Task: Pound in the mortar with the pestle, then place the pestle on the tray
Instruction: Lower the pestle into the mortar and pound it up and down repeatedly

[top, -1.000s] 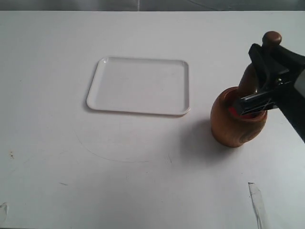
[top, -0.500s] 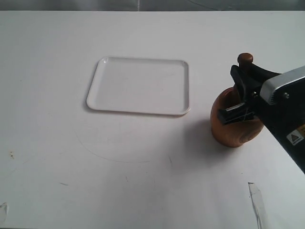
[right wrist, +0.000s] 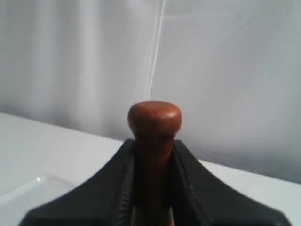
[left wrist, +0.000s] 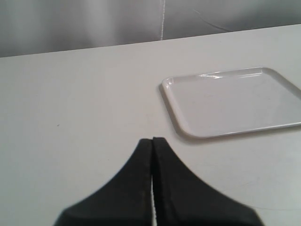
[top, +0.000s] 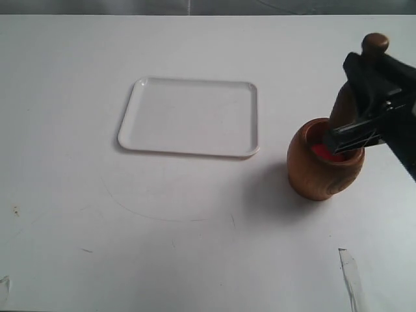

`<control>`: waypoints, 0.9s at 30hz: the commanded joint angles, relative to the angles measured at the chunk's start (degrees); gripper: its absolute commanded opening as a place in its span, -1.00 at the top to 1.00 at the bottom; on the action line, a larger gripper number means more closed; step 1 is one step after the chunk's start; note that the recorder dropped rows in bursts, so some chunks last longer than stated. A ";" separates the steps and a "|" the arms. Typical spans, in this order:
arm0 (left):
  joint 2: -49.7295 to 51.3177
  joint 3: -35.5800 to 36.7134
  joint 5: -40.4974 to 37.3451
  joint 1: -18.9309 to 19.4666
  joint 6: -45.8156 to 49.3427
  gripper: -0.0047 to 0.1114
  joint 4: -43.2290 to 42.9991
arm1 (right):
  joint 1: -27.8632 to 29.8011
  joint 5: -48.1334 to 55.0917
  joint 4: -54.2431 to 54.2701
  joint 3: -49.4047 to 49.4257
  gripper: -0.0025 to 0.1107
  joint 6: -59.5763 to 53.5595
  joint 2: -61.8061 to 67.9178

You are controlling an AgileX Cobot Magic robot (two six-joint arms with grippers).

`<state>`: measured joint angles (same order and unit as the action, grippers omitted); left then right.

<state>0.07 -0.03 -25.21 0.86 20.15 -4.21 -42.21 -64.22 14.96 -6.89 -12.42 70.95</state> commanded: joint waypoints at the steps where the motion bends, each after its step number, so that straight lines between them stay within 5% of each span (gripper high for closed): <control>1: -0.07 0.03 0.17 -0.44 -0.47 0.92 0.42 | 0.19 1.08 -1.12 0.44 0.96 -0.54 5.87; 11: -0.07 0.03 0.17 -0.44 -0.47 0.92 0.42 | 0.19 -5.74 0.77 0.44 0.96 2.27 15.34; 24: -0.07 0.03 0.17 -0.44 -0.47 0.92 0.42 | 0.19 -5.74 -0.24 0.06 0.96 3.09 -5.93; 27: -0.07 0.03 0.17 -0.44 -0.47 0.92 0.42 | 0.19 1.84 -0.24 0.06 0.96 -0.16 -6.62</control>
<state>0.07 -0.03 -25.21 0.86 20.15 -4.21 -42.21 -67.60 15.19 -6.52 -9.93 64.92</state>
